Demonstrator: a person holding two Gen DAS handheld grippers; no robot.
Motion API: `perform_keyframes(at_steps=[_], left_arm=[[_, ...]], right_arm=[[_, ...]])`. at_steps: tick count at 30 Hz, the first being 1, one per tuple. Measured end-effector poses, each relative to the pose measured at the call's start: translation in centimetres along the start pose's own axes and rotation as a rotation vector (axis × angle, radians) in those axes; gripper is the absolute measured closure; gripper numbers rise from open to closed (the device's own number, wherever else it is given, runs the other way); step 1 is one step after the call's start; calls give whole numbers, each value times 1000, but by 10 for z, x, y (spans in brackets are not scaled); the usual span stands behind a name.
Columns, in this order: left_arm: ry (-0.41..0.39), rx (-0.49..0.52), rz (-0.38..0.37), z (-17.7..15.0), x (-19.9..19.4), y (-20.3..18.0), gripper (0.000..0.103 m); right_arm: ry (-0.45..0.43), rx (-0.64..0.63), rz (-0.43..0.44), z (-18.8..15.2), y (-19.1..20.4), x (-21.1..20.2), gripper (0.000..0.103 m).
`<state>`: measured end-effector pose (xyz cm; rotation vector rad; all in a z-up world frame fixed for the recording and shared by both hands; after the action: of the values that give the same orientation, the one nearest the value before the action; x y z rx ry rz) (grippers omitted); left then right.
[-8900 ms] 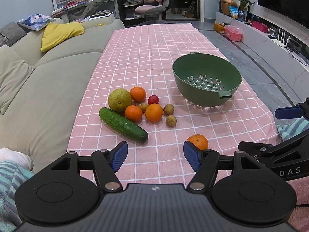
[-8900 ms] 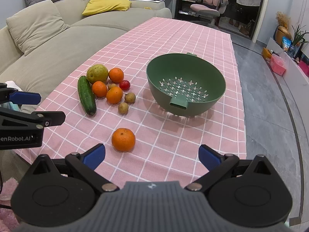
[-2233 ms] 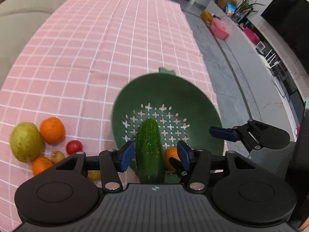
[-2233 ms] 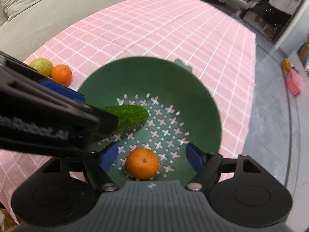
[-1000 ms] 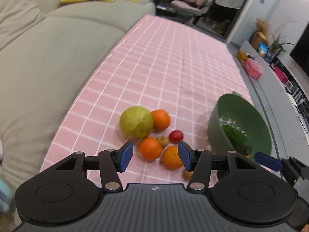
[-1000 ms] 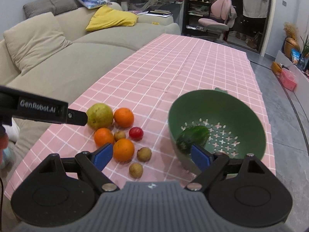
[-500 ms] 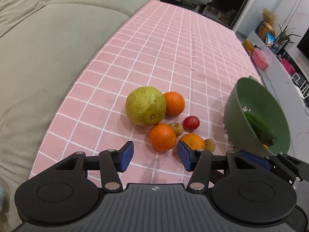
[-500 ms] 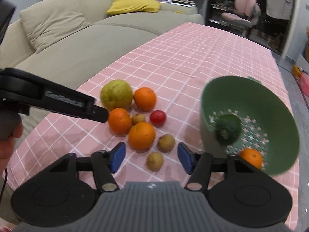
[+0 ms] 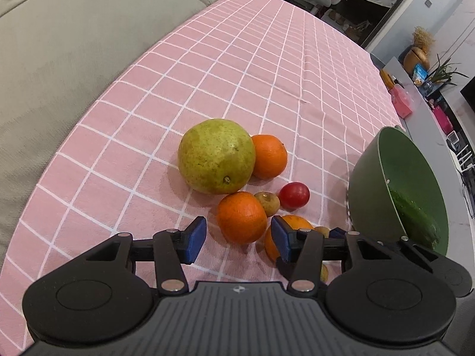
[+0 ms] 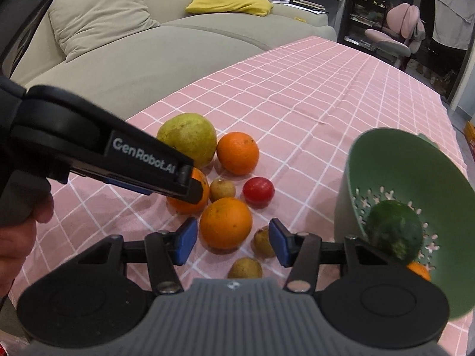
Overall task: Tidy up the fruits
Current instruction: 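Grasp a mandarin with the left tool while the right tool grasps an orange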
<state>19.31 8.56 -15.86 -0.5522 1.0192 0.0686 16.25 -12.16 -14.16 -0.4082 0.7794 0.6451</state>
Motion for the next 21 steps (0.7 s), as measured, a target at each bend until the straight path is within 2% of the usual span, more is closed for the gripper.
perform_keyframes(at_steps=[7, 21], left_arm=[[20, -26, -24, 0, 9, 0, 57], [14, -26, -17, 1, -5, -6, 61]], right_arm=[[-2, -31, 19, 0, 5, 11, 60], [-18, -53, 14, 6, 9, -1, 65]])
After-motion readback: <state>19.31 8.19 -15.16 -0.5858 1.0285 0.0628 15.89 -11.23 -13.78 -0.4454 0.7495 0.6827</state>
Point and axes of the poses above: each gripper's, at about its wrist camera, not at the fingertips, and x roughly the way its jaws point, y to its left, z to its top, the point moved 6 cm from there along x, roughly the way its jaws point, and after that the axes turned 8 degrees about -x, right-handed, at the moved point
